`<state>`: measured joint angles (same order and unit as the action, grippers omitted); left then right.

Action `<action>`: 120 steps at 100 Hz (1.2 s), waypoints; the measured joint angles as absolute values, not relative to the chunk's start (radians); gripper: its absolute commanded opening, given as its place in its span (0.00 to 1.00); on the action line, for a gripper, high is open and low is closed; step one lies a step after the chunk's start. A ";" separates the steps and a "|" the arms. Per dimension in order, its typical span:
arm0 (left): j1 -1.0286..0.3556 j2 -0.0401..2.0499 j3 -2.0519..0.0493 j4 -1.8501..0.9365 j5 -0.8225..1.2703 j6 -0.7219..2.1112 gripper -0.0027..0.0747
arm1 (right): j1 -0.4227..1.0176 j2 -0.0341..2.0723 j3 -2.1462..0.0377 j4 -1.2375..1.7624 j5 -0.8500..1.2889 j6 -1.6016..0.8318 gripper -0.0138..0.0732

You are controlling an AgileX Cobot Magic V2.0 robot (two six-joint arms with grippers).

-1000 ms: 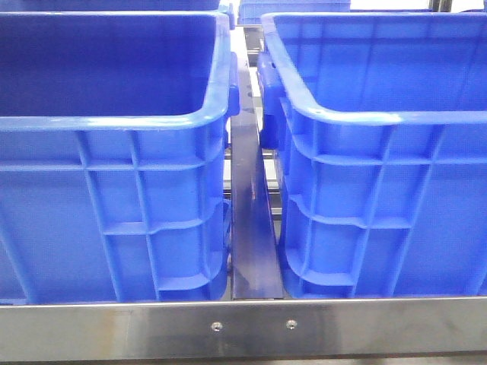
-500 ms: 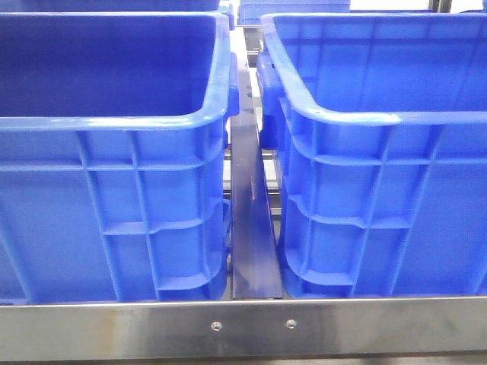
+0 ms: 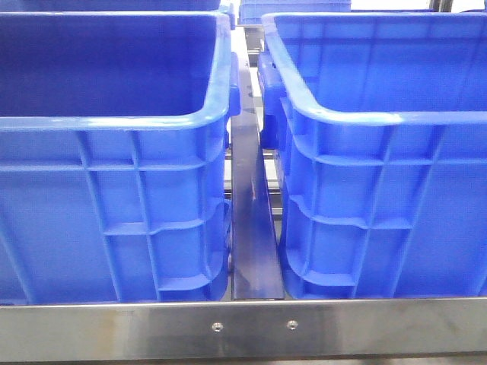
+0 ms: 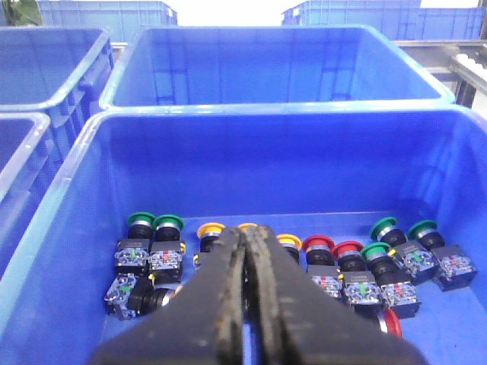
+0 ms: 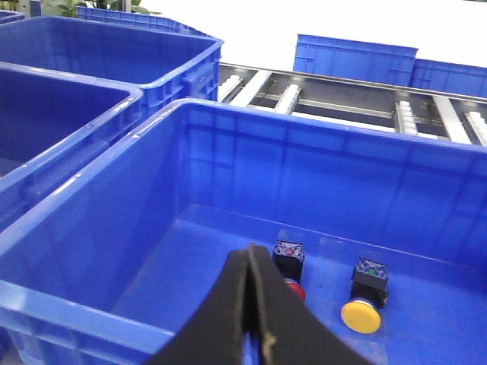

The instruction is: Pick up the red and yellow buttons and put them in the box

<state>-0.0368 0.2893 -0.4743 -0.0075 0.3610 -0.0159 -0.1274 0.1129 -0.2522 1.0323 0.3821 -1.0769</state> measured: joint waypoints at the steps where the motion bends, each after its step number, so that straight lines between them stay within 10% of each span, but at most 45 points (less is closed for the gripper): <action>1: -0.037 0.289 -0.474 -0.007 0.361 -0.016 0.01 | -0.127 0.113 -0.252 1.032 0.384 -1.077 0.04; 120: 0.005 0.186 -0.318 -0.007 0.266 -0.020 0.01 | -0.127 0.113 -0.252 1.031 0.384 -1.077 0.04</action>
<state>0.0048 0.1864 -0.3177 -0.0075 0.2660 -0.0197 -0.1274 0.1129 -0.2522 1.0309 0.3842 -1.0769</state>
